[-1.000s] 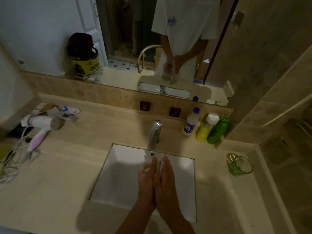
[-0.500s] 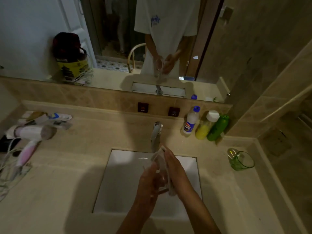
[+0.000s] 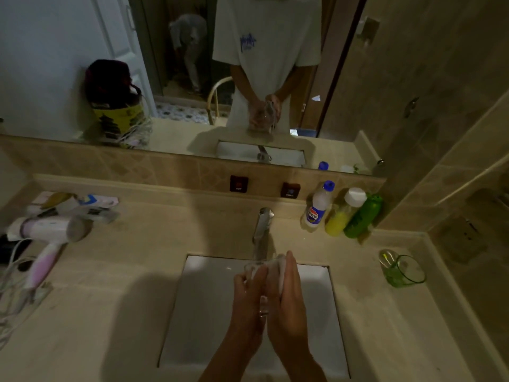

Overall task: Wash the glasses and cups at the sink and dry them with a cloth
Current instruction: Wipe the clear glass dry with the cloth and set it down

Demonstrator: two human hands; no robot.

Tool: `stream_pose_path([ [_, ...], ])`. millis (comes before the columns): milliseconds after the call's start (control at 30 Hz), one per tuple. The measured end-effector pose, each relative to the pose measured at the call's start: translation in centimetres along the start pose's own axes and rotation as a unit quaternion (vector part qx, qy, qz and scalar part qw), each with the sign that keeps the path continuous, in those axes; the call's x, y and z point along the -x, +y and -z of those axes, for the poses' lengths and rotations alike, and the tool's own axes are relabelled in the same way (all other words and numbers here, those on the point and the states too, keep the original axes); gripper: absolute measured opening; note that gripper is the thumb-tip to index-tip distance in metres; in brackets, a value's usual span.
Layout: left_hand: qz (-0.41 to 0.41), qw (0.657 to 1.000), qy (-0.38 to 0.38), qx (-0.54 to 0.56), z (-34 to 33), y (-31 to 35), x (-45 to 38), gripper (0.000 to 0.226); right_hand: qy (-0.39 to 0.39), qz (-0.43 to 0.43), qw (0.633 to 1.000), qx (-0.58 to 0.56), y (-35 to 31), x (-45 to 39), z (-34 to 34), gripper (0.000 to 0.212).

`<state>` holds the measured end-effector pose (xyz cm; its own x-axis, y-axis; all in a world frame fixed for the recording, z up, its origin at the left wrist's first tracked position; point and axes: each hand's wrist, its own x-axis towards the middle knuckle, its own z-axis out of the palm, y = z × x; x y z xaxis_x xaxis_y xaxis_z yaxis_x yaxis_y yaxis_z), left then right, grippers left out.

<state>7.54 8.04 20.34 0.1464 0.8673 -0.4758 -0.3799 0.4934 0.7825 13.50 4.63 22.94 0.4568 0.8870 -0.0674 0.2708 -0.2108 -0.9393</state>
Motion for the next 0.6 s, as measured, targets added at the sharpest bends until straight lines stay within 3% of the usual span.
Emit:
stream_pose_path([
  [67,0.012,0.999,-0.046,0.011,0.0,0.4,-0.4,0.086,-0.028,-0.065,0.997,-0.043,-0.6,-2.0,0.6,0.055],
  [200,0.047,0.992,-0.107,0.041,0.8,1.0,-0.9,0.051,-0.078,-0.177,0.960,-0.203,-2.0,-5.0,2.0,0.069],
  [267,0.050,0.990,-0.125,0.051,0.6,0.9,-0.9,0.039,-0.112,-0.151,0.966,-0.175,-2.2,-5.4,2.1,0.062],
  [367,0.048,0.995,-0.078,0.027,0.5,-0.2,-1.1,0.027,-0.142,-0.121,0.981,-0.050,-1.5,-4.5,1.1,0.045],
  [433,0.057,0.997,-0.013,0.058,0.6,-0.4,-1.0,0.069,-0.147,-0.081,0.985,0.034,-0.8,-3.2,0.5,0.046],
  [500,0.061,0.994,0.038,0.086,1.4,-0.6,-1.3,0.103,-0.148,0.012,0.983,0.105,0.6,-1.8,-0.1,0.058],
  [600,0.055,0.993,0.059,0.087,2.1,-0.3,-1.6,0.109,-0.085,0.127,0.982,0.110,1.7,0.8,-1.2,0.059],
])
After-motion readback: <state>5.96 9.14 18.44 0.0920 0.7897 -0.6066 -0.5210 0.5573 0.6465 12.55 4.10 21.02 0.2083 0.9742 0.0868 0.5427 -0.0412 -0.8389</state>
